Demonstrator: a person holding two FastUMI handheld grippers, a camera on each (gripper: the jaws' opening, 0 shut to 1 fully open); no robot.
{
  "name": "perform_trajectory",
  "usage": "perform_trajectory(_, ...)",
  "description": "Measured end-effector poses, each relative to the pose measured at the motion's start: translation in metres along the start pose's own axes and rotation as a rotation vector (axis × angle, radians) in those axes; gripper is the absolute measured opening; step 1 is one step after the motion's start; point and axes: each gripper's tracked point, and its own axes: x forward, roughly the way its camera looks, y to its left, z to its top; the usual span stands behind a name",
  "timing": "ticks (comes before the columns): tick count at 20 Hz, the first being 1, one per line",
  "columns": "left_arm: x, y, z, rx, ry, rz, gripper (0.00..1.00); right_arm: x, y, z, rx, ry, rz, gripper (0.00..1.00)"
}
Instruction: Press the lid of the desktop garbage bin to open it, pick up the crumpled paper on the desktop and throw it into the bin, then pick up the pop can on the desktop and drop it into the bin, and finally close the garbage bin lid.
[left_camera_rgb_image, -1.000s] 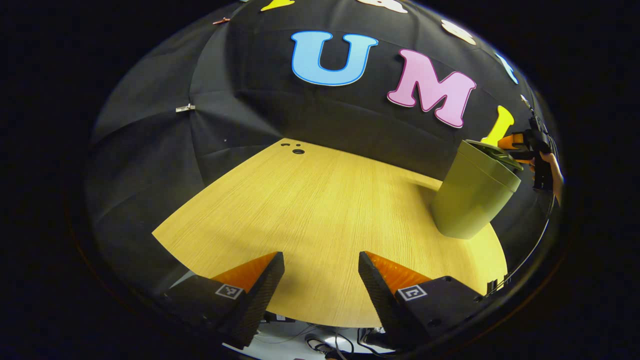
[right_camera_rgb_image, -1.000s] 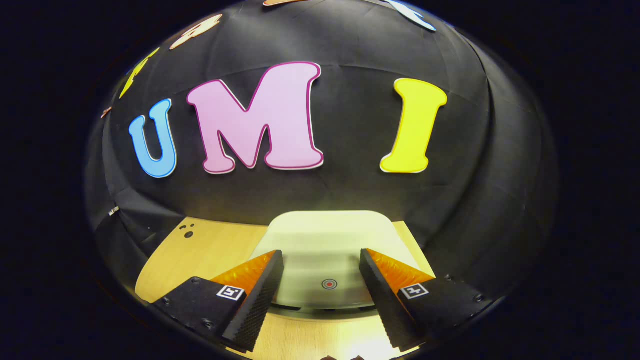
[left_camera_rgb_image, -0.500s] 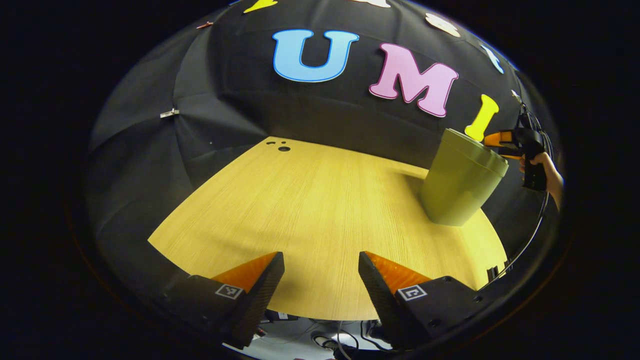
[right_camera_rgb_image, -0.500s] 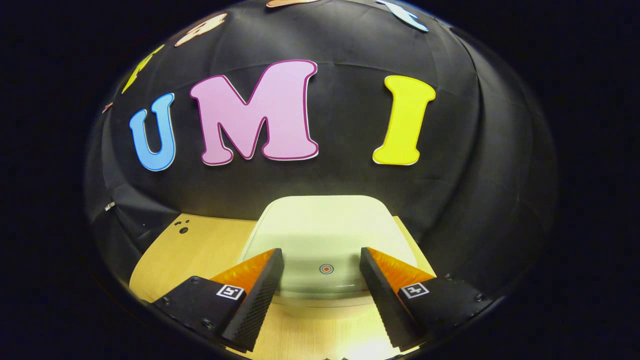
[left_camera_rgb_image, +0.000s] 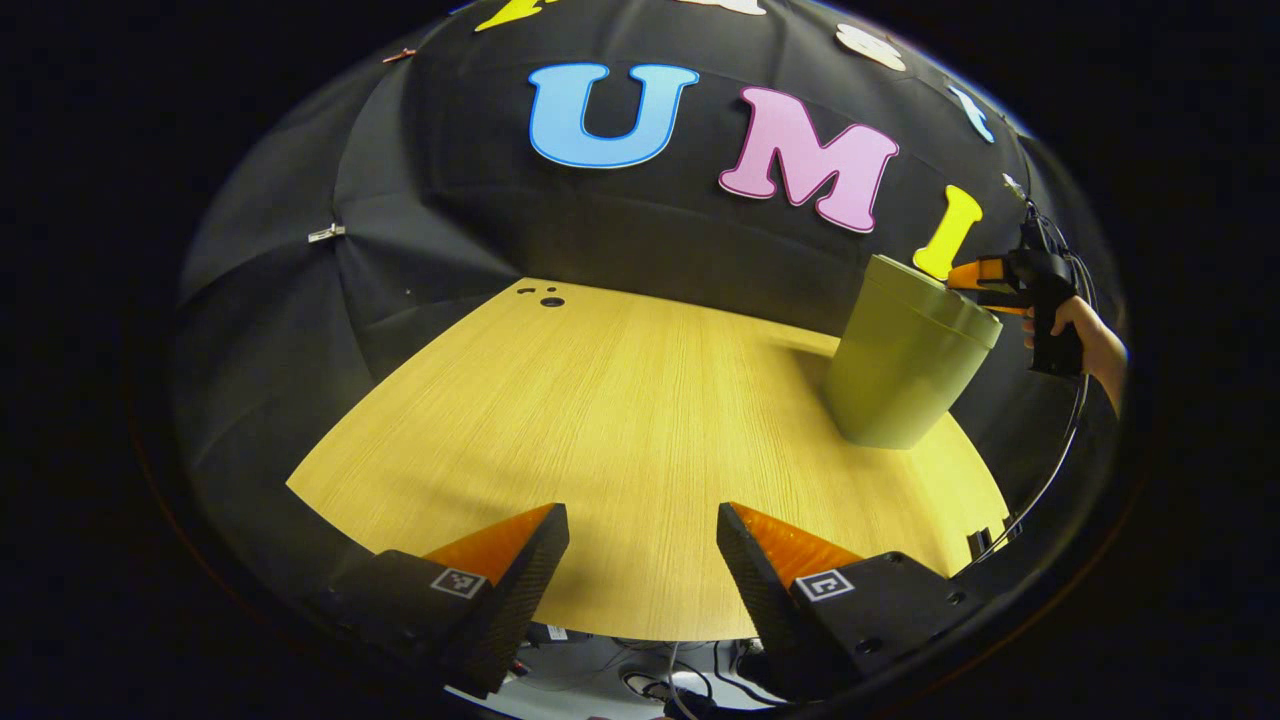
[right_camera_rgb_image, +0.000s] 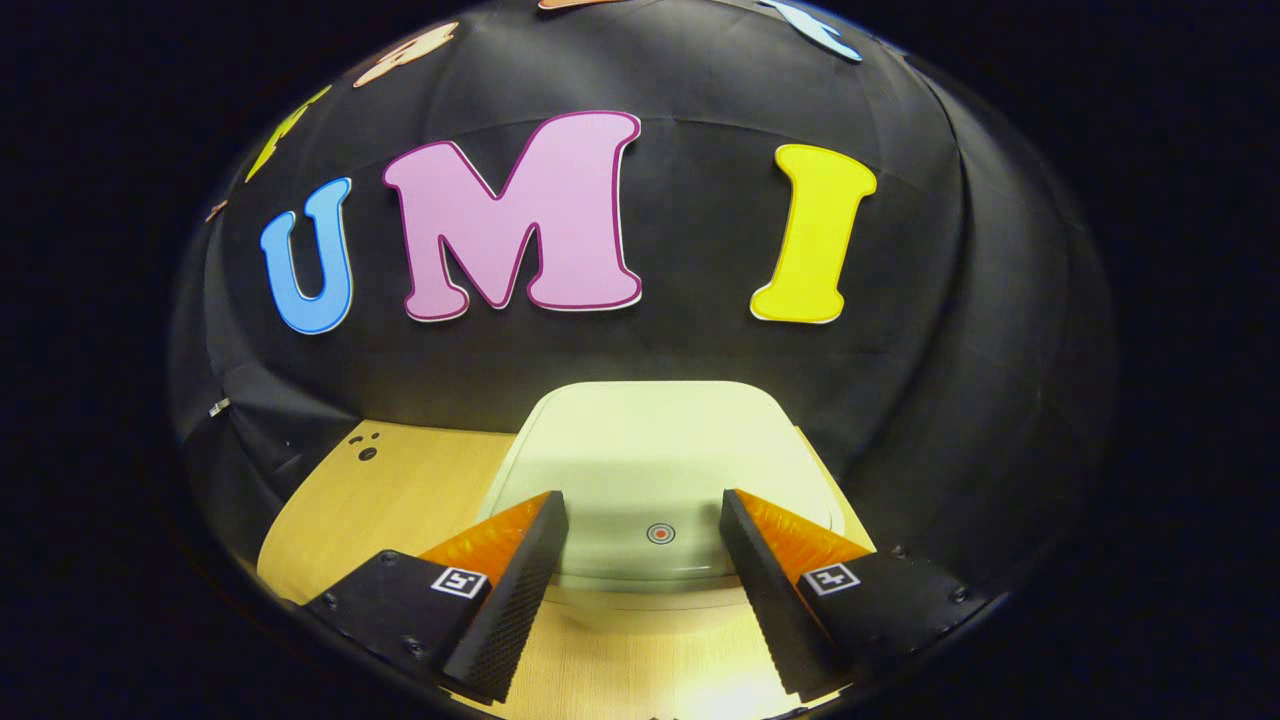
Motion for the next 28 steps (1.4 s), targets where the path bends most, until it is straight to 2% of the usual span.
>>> perform_trajectory(3, -0.001, -0.008, 0.016, 0.024, -0.038, -0.011, 0.96, -0.008, -0.005, 0.0, 0.0, -0.017, -0.032, 0.97)
perform_trajectory(7, -0.01, -0.018, 0.053, 0.075, -0.119, -0.022, 0.96, -0.043, -0.007, 0.024, 0.008, -0.144, -0.055, 0.96)
perform_trajectory(10, -0.019, -0.022, 0.084, 0.099, -0.194, -0.008, 0.96, -0.078, -0.001, 0.036, -0.002, -0.225, -0.042, 0.96)
perform_trajectory(13, -0.032, -0.033, 0.11, 0.076, -0.269, -0.009, 0.96, -0.113, 0.01, 0.035, -0.057, -0.272, -0.014, 0.96)
perform_trajectory(16, -0.048, -0.039, 0.135, 0.054, -0.346, 0.001, 0.96, -0.145, 0.026, 0.024, -0.085, -0.287, 0.022, 0.96)
perform_trajectory(20, -0.068, -0.045, 0.151, 0.052, -0.431, 0.02, 0.96, -0.182, 0.046, -0.004, -0.035, -0.294, 0.065, 0.96)
perform_trajectory(24, -0.069, -0.05, 0.144, 0.074, -0.435, 0.001, 0.96, -0.199, 0.051, -0.027, -0.033, -0.292, 0.063, 0.96)
perform_trajectory(28, -0.065, -0.054, 0.14, 0.066, -0.423, -0.021, 0.96, -0.196, 0.063, -0.045, -0.044, -0.245, 0.09, 0.96)
